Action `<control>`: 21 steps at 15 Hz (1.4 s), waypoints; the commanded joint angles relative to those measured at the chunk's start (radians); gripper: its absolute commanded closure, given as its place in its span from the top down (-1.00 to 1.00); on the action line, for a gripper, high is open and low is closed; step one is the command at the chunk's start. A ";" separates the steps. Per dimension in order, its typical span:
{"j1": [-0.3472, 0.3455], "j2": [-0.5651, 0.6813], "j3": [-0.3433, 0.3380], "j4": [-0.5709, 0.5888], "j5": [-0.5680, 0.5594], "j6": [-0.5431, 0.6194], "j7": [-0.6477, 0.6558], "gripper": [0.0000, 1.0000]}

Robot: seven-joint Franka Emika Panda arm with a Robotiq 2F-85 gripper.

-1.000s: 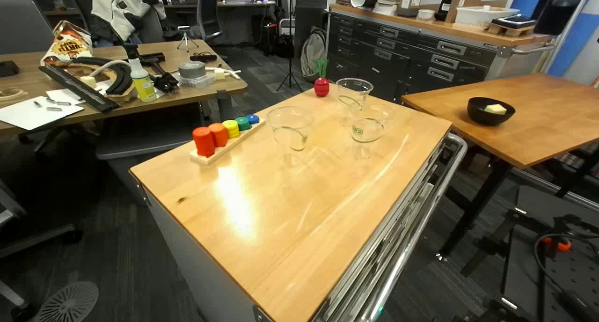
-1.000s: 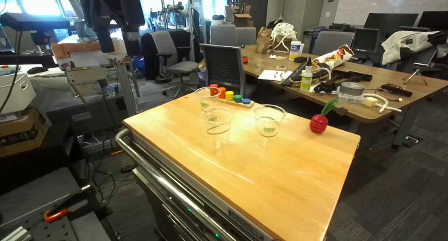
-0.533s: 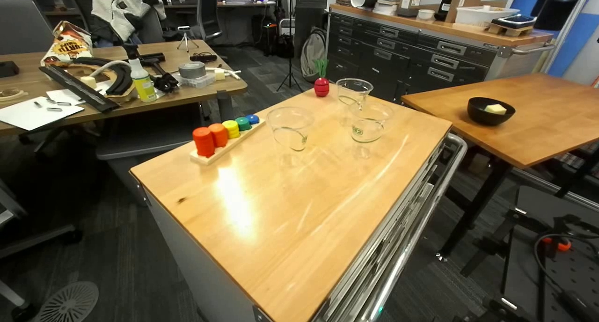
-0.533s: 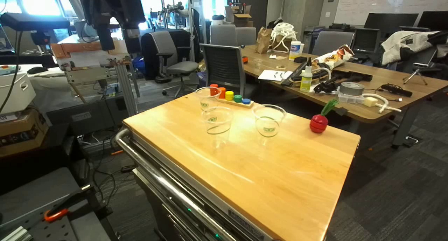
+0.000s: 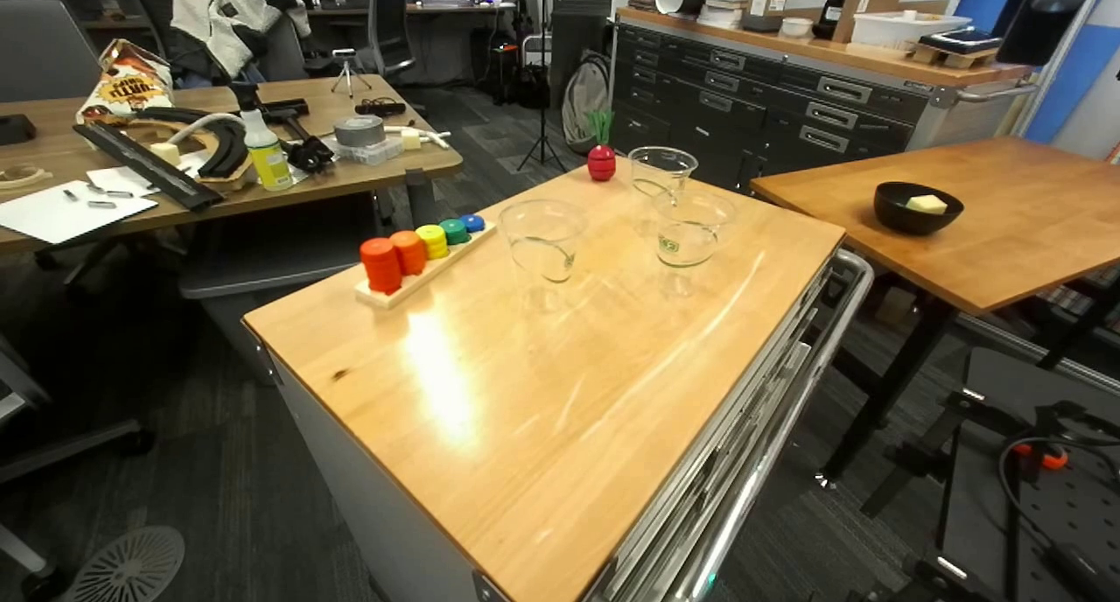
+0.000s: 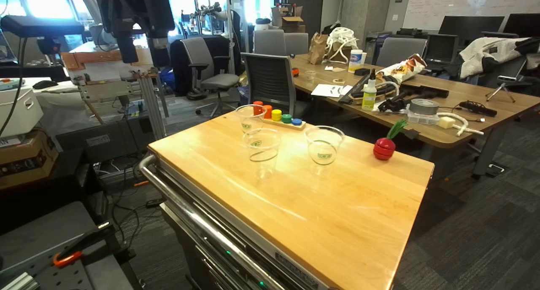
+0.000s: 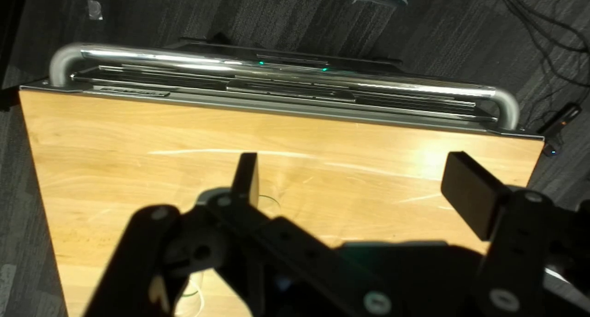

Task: Stack the cups

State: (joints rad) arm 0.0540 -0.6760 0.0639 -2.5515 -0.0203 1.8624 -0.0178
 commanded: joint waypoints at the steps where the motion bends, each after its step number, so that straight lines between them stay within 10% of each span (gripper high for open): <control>1: -0.006 0.046 -0.006 0.032 0.001 0.014 0.022 1.00; 21: -0.135 0.830 -0.137 0.541 0.032 0.374 0.239 1.00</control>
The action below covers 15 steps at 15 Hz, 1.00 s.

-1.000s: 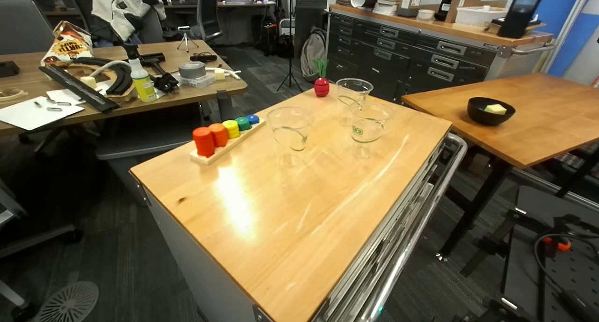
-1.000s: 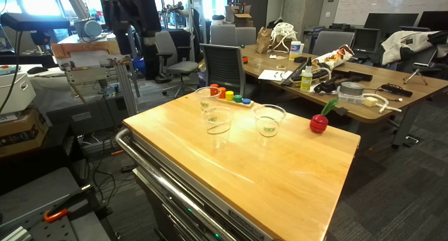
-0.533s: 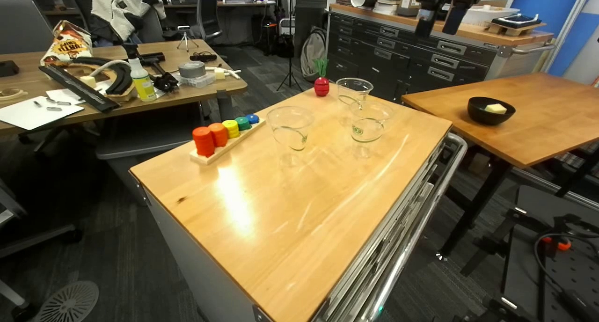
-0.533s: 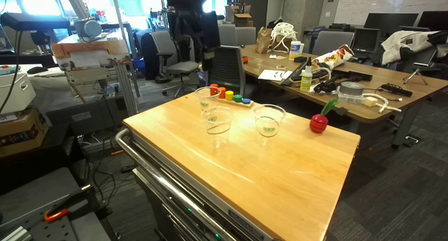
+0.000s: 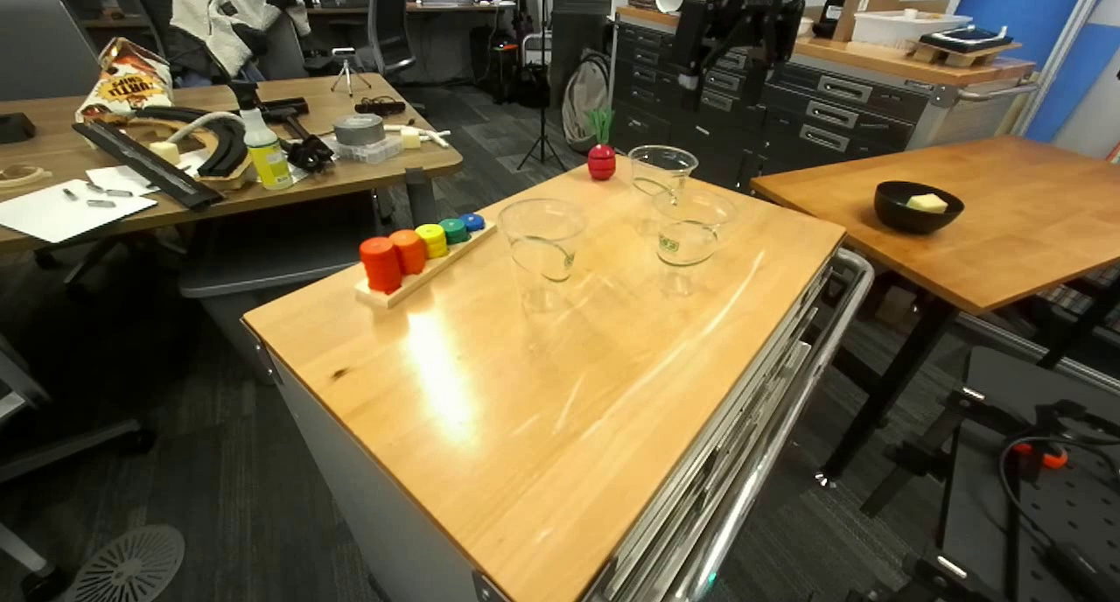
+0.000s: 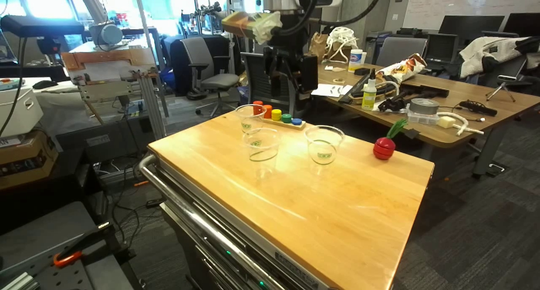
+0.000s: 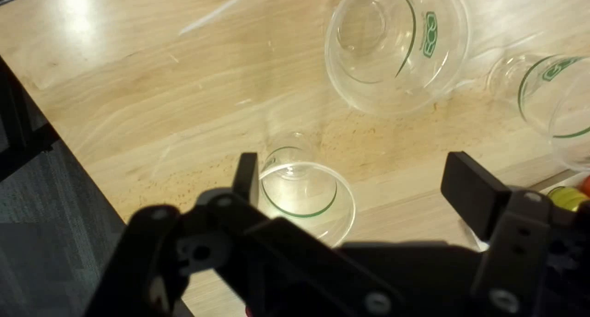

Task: Stack the cups

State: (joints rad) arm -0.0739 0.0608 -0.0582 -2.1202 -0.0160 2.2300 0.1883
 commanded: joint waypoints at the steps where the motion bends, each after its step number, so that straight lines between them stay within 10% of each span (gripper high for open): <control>1: -0.011 0.118 -0.024 0.133 0.027 0.007 0.045 1.00; 15: -0.043 0.347 -0.061 0.277 0.071 -0.009 0.079 1.00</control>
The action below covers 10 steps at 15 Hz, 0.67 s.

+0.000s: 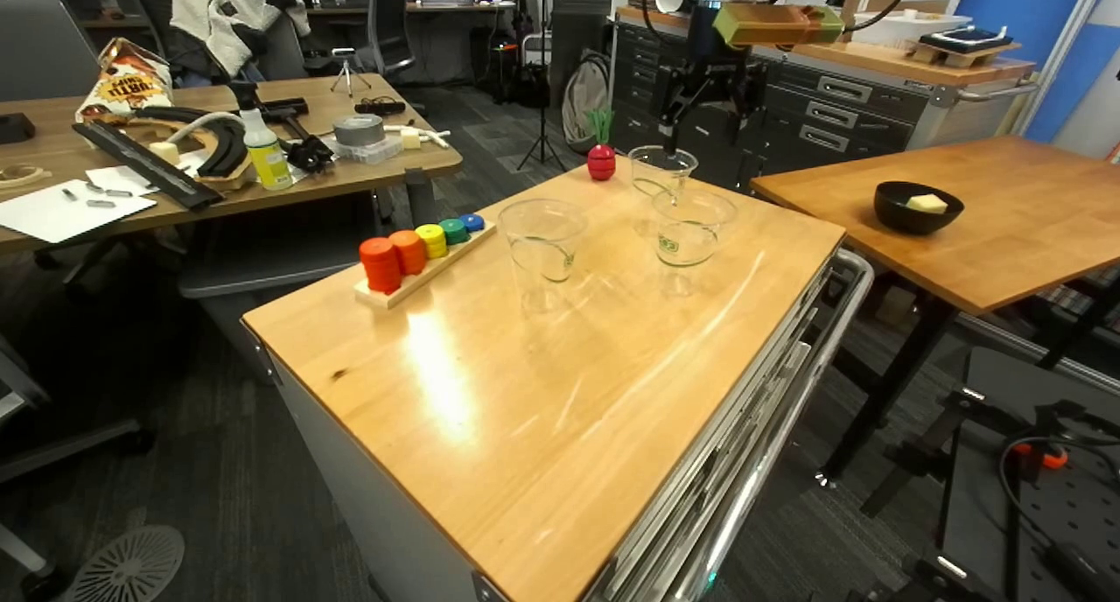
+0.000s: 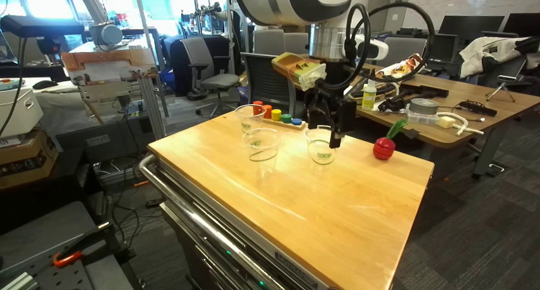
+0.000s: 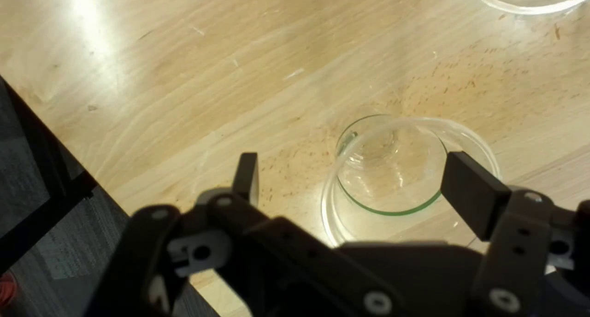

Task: Stack the cups

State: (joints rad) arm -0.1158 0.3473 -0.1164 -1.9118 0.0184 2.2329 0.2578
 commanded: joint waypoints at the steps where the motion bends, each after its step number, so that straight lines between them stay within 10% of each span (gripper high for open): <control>1: -0.004 0.072 -0.003 0.074 0.048 -0.006 0.009 1.00; 2: -0.006 0.086 -0.002 0.088 0.059 -0.011 0.014 0.50; 10: -0.011 0.079 -0.017 0.116 0.128 -0.020 0.088 -0.61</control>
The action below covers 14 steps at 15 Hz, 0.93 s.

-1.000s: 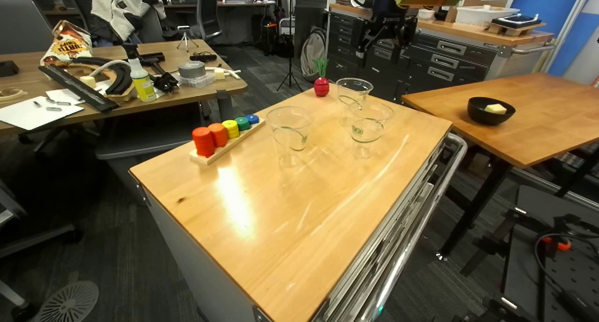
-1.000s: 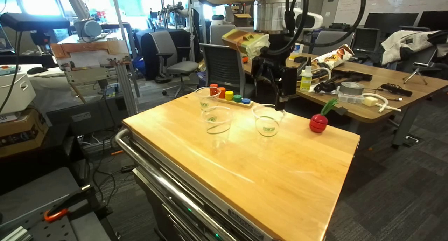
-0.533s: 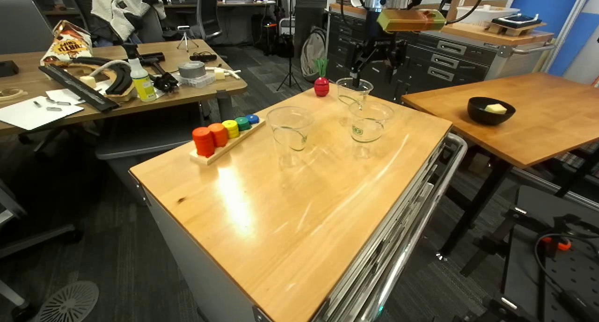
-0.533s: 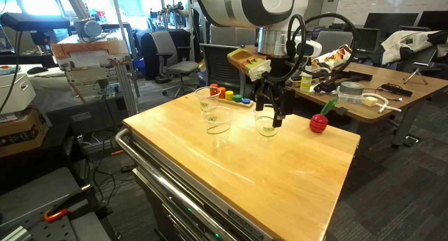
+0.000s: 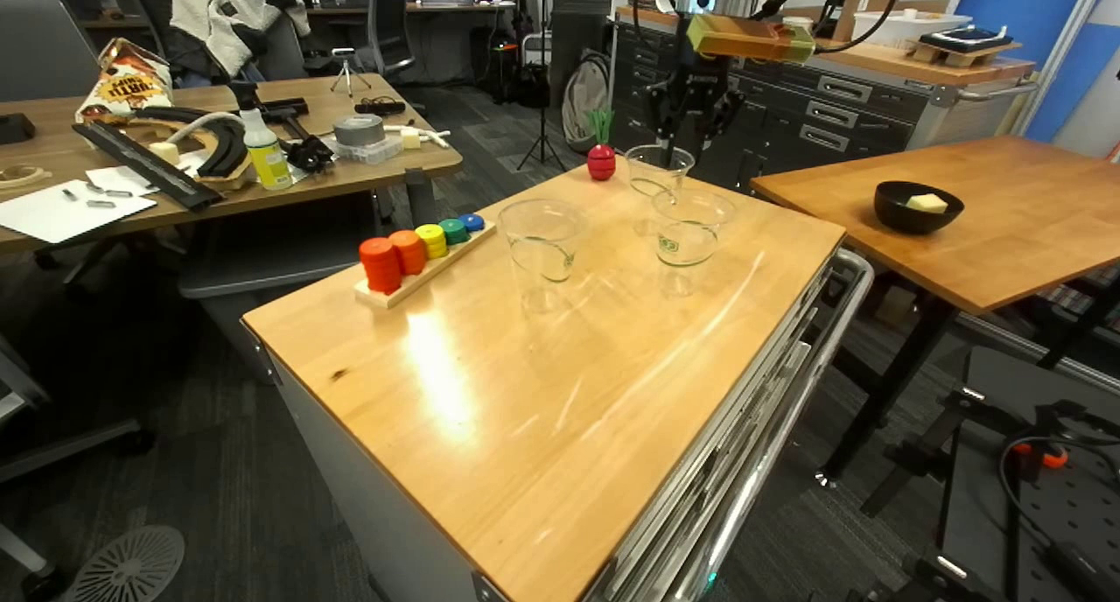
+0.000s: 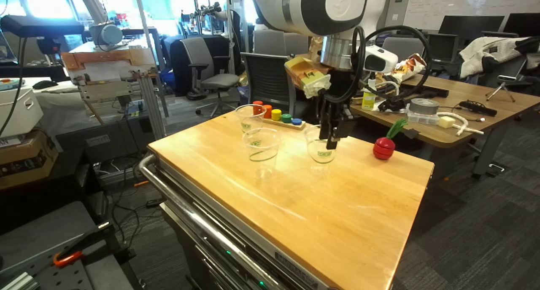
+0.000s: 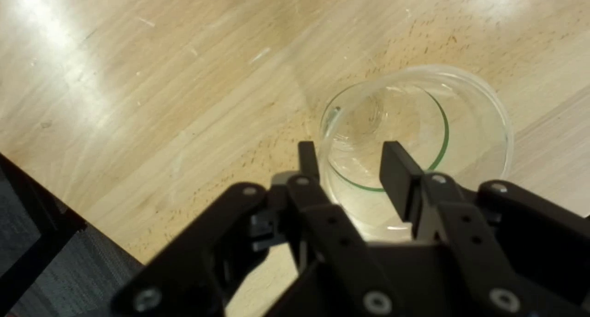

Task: Stack the cups

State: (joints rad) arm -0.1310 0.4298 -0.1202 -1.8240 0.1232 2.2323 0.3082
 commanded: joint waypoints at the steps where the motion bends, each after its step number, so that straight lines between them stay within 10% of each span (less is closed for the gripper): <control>1: 0.004 -0.001 -0.014 0.033 0.027 -0.036 0.050 -0.79; 14: -0.011 -0.139 0.006 -0.057 0.263 -0.047 0.153 -0.97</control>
State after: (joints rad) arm -0.1291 0.3943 -0.1255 -1.8162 0.2983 2.1837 0.4534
